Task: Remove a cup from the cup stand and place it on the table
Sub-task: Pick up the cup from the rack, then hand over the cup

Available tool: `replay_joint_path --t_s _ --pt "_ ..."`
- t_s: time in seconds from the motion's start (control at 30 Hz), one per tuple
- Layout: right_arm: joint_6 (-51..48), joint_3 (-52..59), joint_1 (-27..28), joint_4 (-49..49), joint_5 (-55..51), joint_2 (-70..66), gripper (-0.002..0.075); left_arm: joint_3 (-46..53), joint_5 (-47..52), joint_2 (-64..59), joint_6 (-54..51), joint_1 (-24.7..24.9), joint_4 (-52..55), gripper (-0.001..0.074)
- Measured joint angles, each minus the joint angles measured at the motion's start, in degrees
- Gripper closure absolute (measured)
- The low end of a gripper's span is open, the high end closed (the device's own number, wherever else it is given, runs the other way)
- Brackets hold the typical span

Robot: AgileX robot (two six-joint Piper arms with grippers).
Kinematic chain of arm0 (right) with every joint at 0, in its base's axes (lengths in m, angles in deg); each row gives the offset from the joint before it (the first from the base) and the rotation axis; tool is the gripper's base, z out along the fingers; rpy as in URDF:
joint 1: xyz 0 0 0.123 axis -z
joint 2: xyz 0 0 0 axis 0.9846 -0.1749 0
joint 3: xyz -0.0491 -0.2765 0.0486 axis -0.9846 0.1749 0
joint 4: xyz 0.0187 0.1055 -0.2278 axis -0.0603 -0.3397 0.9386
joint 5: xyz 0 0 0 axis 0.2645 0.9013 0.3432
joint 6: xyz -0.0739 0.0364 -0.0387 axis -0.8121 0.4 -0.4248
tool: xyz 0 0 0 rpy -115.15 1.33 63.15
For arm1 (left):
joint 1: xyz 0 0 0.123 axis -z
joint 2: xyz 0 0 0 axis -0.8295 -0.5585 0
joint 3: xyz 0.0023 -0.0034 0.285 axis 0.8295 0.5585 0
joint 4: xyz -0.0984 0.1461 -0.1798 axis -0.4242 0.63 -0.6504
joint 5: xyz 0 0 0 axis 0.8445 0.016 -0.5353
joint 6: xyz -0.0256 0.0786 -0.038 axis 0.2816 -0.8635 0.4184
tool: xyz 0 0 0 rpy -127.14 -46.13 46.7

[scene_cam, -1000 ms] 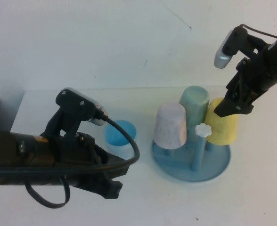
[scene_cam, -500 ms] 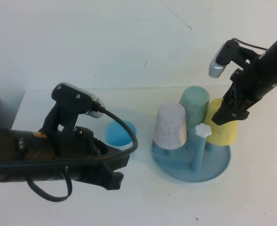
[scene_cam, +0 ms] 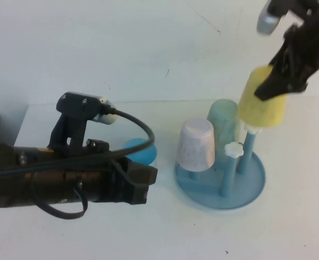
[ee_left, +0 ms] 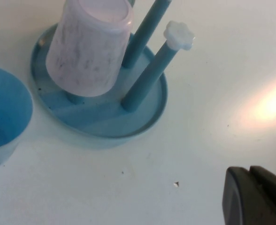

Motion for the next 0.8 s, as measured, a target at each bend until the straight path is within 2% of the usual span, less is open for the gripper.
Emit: replay_joint_path --t_s 0.23,0.33,0.5,0.57,0.67,0.8 --pt "8.26 -8.86 0.0 0.0 -1.6 6.24 0.0171 0.0 -0.09 0.0 -1.14 0.0 -9.85 0.0738" --pt "10.16 -8.99 0.0 -0.9 -1.6 9.91 0.0171 0.0 0.02 0.0 -6.39 0.0 -17.88 0.0738" --pt "12.97 -4.46 0.53 -3.26 -1.6 16.77 0.0171 0.0 0.02 0.0 -13.76 0.03 -33.75 0.0734" --pt "13.53 0.18 0.89 -3.38 -1.6 20.39 0.0171 0.0 0.02 0.0 -15.55 0.03 -36.69 0.0715" --pt "13.8 8.13 1.08 -4.29 -1.6 26.16 0.0171 0.0 0.02 0.0 -16.59 0.03 -37.91 0.0628" --pt "14.12 21.98 1.08 -6.6 3.82 36.31 0.0171 0.0 -0.22 -0.08 -16.16 0.03 -38.27 0.0374"
